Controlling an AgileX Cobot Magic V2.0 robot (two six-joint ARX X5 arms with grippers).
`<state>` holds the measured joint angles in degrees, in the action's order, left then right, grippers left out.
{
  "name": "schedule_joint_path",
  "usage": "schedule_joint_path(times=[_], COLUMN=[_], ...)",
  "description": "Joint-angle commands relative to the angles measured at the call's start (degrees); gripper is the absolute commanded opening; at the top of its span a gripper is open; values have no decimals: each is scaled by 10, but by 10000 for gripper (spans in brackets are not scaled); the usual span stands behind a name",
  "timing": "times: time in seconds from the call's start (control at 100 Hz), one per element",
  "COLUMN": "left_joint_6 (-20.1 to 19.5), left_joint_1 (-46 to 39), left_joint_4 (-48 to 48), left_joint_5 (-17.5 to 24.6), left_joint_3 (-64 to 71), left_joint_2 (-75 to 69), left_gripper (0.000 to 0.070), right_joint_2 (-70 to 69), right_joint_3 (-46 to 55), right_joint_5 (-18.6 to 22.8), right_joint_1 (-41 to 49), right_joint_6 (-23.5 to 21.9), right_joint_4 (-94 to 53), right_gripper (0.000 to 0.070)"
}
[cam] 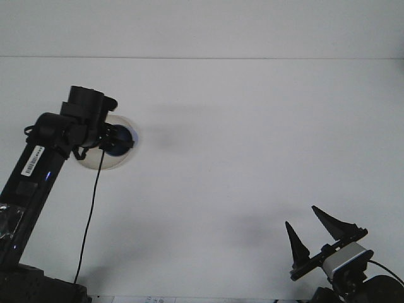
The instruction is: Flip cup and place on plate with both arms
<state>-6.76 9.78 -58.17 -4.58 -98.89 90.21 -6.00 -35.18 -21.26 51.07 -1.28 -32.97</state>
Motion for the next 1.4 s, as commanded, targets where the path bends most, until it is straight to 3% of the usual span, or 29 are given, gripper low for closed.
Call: schedule_joint_path(times=[0.0, 0.3, 1.09, 1.17, 1.3, 1.39], left_joint_6=[0, 2, 20, 28, 34, 34], left_joint_1=[-28, -114, -118, -118, -118, -118], left_joint_4=[17, 30, 65, 66, 71, 78], left_joint_5=[-2, -1, -1, -1, -1, -1], left_joint_3=[-11, -11, -11, -11, -11, -11], left_joint_2=[18, 98, 200, 200, 200, 200], left_gripper=[4, 5, 22, 80, 311, 415], right_joint_2=[0, 0, 0, 0, 0, 0], right_joint_3=[0, 0, 1, 2, 2, 2], right_joint_5=[-2, -2, -2, -2, -2, -2], right_joint_1=[7, 7, 7, 7, 7, 7], right_joint_6=[7, 7, 7, 7, 7, 7], right_joint_4=[3, 3, 3, 4, 4, 4], right_gripper=[490, 490, 489, 489, 489, 489])
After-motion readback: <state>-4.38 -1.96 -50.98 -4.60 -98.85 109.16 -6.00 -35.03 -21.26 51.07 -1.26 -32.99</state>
